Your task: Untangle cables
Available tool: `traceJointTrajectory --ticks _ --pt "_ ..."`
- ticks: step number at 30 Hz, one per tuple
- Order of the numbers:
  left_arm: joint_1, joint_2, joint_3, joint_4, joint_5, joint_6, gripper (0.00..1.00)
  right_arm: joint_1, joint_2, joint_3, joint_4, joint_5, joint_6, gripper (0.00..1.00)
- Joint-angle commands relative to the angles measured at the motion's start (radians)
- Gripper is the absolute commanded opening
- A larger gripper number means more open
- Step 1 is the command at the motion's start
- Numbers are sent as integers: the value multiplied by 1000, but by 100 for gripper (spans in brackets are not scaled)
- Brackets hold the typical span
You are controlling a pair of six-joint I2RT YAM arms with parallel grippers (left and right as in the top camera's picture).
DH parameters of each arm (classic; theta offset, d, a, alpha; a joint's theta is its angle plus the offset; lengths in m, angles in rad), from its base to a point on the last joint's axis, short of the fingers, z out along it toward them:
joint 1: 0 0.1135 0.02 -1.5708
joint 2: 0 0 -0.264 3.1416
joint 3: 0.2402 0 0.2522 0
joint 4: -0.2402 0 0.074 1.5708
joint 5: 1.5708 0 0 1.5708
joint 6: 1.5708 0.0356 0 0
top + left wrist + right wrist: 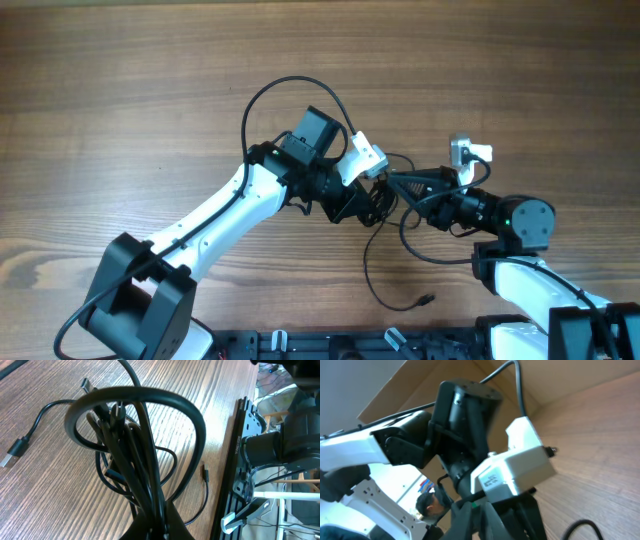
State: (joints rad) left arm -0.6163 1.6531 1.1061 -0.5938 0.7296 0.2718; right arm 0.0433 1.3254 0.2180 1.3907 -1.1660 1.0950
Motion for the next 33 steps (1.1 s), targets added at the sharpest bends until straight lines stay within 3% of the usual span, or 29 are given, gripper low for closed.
traceJointTrajectory --ticks 1,7,13,20,25,33 --pt "-3 -15 7 -1 5 4 4 -8 6 3 -66 -74 -50 28" --pt "-3 -15 7 -1 5 4 4 -8 6 3 -287 -60 -235 37" --pt "-4 -15 7 -1 6 5 4 -8 6 3 -337 31 -266 44" --pt "-4 -15 7 0 6 5 4 -7 6 3 -363 121 -270 45" --pt "-4 -15 7 11 6 5 4 -7 6 3 -446 121 -238 39" --pt "-4 -15 7 11 21 5 4 45 6 3 -405 133 -203 38"
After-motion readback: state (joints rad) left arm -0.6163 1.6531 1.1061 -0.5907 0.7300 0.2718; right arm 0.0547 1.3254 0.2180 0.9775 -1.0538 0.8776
